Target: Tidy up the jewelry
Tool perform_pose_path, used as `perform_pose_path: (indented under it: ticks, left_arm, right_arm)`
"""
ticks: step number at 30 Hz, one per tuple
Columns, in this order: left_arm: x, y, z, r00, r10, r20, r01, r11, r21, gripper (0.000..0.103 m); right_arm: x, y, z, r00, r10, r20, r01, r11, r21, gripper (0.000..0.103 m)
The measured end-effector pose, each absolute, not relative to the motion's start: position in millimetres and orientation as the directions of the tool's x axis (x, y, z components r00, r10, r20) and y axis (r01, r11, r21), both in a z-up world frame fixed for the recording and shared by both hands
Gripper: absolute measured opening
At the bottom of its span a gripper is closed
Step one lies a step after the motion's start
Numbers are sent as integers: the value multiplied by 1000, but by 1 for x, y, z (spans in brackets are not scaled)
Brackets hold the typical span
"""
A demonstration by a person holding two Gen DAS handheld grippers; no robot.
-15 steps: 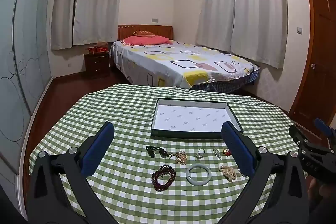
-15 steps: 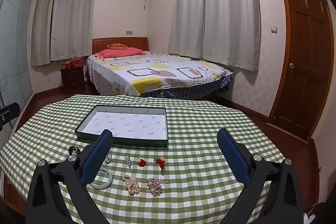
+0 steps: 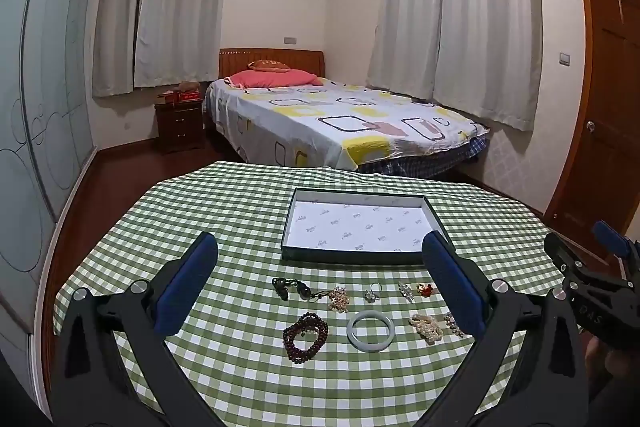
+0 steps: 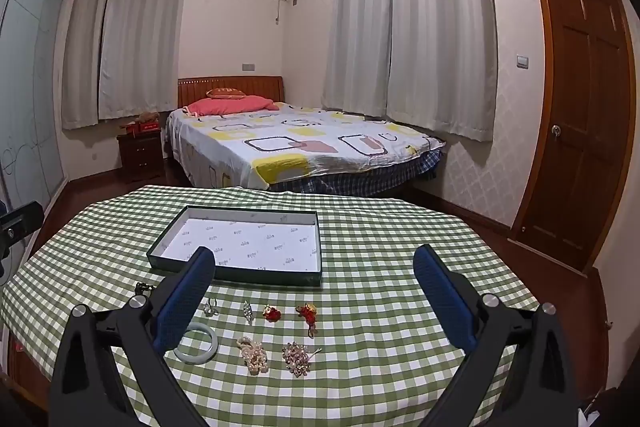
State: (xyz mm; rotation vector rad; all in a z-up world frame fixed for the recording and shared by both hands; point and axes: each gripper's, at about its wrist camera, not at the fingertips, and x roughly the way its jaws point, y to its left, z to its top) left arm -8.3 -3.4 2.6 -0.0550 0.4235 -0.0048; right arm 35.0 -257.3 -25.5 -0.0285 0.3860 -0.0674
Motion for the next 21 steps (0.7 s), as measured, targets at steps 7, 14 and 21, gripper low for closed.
perform_pose_path:
  ticks: [7,14,21]
  left_arm:
    - [-9,-6,8,913,-17,-409,1,999,-38,100]
    - [-8,-5,8,909,-24,-417,6,999,-44,100]
    - [-9,-8,6,907,-30,-420,14,999,-41,100]
  right_arm:
    - [33,-257,-21,925,-70,-372,59,997,-42,97]
    - [34,-257,-21,926,-74,-371,62,997,-43,97]
    - [35,-257,-21,926,-75,-370,63,997,-45,97]
